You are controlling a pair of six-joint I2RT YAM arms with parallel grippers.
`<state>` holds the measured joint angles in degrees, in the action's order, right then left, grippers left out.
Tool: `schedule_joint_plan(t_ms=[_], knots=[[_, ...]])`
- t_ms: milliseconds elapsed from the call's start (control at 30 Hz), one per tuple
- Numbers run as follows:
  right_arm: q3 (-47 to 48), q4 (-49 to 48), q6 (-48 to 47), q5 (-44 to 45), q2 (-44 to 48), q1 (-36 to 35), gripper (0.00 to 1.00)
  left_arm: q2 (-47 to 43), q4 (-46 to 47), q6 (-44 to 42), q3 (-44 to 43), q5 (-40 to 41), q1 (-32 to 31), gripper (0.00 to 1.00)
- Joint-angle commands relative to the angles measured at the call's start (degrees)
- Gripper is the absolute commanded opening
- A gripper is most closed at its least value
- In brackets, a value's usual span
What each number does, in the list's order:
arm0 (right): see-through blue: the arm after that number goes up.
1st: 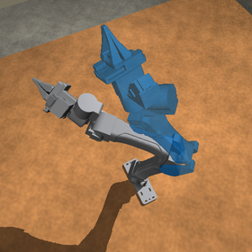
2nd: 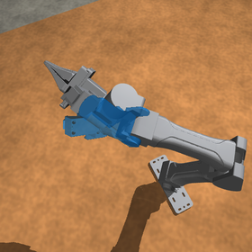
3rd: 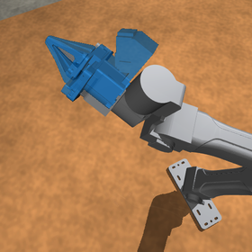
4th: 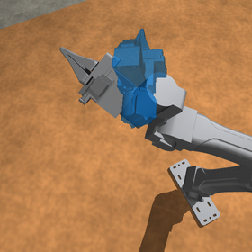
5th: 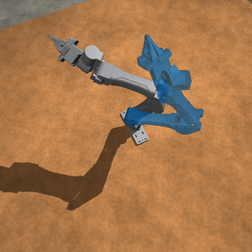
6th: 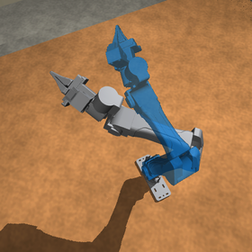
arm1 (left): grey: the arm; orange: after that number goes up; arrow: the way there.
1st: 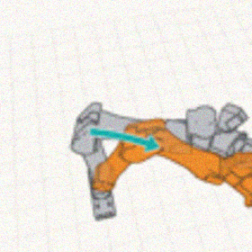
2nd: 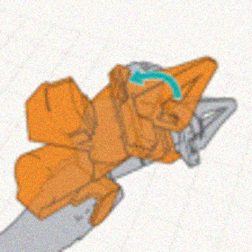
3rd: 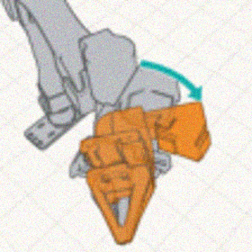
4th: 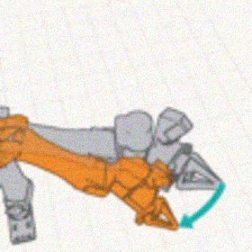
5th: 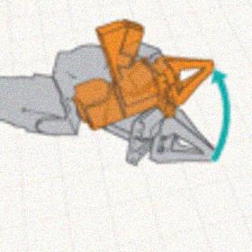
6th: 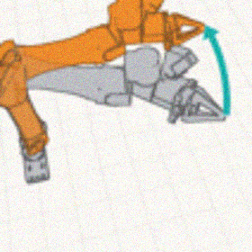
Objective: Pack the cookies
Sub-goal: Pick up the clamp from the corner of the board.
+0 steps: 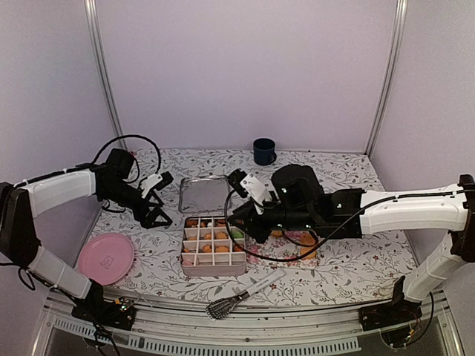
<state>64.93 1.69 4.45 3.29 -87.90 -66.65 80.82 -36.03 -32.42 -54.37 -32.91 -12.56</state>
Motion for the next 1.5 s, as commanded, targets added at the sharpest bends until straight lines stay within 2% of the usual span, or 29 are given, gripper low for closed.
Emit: schedule_joint_plan(t_ms=[0, 167, 333, 567, 933, 1067, 1133, 1200, 1267, 1467], knots=[[-4.75, 8.54, -1.04, -5.35, 0.76, -1.29, 0.26, 1.49, 0.21, -1.46, 1.90, 0.03, -2.42, 0.97], [-4.93, 15.43, -4.98, -6.32, -2.73, -5.13, 0.29, 1.46, -0.10, -2.08, 2.59, 1.46, -3.23, 0.97], [-7.07, 19.72, -13.57, -0.86, -5.06, -10.42, 0.31, 0.37, -1.40, -3.11, 2.78, 2.40, -3.18, 0.98], [-13.10, 18.26, -22.74, 6.12, -2.09, -13.66, 0.37, -0.72, -2.60, -3.60, 2.10, 2.75, -3.18, 0.99], [-14.97, 8.51, -30.36, 27.31, -9.55, -15.32, 0.36, -1.28, -4.62, -3.82, 0.19, 2.46, -3.18, 0.99], [-14.69, 5.62, -32.32, 29.92, -10.94, -15.75, 0.29, -1.73, -5.78, -4.28, -0.74, 2.25, -3.17, 0.99], [-14.68, 4.98, -32.57, 30.40, -10.75, -15.84, 0.21, -1.73, -6.33, -4.53, -1.44, 1.88, -3.10, 0.99], [-14.50, 4.73, -32.70, 30.51, -10.16, -15.81, 0.08, -1.42, -6.77, -4.69, -2.09, 1.28, -3.17, 0.99], [-14.24, 4.66, -33.13, 30.62, -9.46, -15.85, 0.00, -0.68, -7.70, -5.13, -2.90, 0.68, -3.22, 0.99], [-12.41, 8.60, -34.30, 30.66, -5.71, -15.83, 0.00, 0.89, -13.01, -7.89, -7.84, -1.19, -3.26, 0.99]])
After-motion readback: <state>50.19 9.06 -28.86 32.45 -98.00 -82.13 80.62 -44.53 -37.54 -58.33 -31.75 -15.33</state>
